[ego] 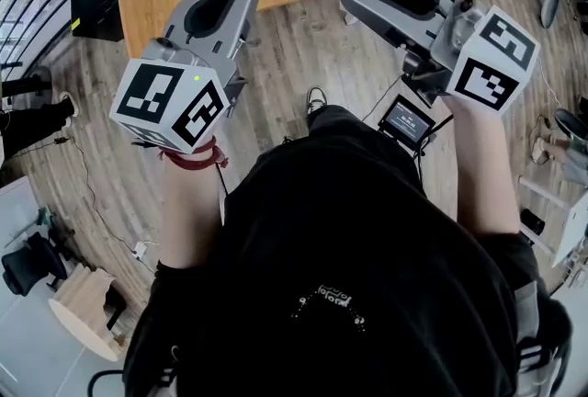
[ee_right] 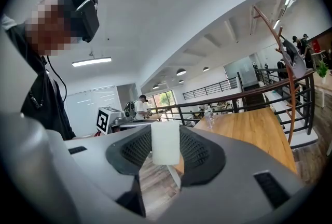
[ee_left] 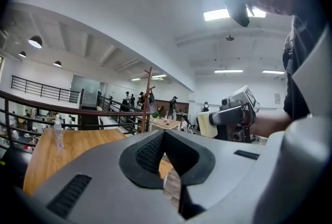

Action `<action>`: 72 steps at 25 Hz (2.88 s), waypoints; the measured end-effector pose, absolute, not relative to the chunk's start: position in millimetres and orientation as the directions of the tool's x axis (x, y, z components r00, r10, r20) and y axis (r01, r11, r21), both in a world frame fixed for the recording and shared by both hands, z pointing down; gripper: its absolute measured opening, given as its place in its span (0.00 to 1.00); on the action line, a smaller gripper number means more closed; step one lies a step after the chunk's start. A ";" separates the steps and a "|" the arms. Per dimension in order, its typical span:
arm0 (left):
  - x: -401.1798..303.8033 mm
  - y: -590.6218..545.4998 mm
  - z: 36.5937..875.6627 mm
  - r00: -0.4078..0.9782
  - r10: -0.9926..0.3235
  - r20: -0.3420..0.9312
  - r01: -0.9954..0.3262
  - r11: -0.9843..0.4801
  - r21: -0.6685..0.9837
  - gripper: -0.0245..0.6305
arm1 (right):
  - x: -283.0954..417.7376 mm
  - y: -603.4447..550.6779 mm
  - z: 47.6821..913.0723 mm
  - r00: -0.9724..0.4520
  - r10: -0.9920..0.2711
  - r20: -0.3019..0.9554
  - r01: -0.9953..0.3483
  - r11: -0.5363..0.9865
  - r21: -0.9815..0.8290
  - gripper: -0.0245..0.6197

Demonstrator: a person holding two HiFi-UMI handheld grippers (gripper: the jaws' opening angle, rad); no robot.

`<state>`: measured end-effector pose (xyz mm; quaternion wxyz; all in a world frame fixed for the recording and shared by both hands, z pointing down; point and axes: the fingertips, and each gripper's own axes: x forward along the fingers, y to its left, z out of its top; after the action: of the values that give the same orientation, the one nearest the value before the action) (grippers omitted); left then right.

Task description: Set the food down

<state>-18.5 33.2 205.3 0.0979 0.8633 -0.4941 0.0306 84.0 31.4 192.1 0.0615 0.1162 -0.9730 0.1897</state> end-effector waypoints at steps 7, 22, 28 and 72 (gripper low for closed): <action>-15.2 -7.9 201.5 0.493 -0.855 0.161 -0.869 -0.475 0.136 0.05 | 87.8 -12.3 187.7 -0.972 -0.181 0.148 -0.223 0.904 -0.365 0.31; 1.3 -52.1 215.2 0.422 -0.889 0.176 -0.905 -0.403 0.136 0.05 | 89.3 -51.1 209.5 -0.945 -0.261 0.198 -0.302 0.929 -0.214 0.31; -34.0 -67.3 214.7 0.380 -0.910 0.168 -0.922 -0.359 0.142 0.05 | 42.7 -52.0 212.3 -0.885 -0.409 0.221 -0.441 0.889 -0.121 0.31; -225.4 -181.9 260.5 0.382 -0.907 0.176 -0.917 -0.348 0.194 0.04 | -197.1 -147.5 249.1 -0.768 -0.541 0.343 -0.598 0.797 -0.083 0.31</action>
<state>-225.4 -181.9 260.5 0.1309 0.8209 -0.5556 0.0186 -197.1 -147.5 249.1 0.1526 0.3045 -0.9355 0.0939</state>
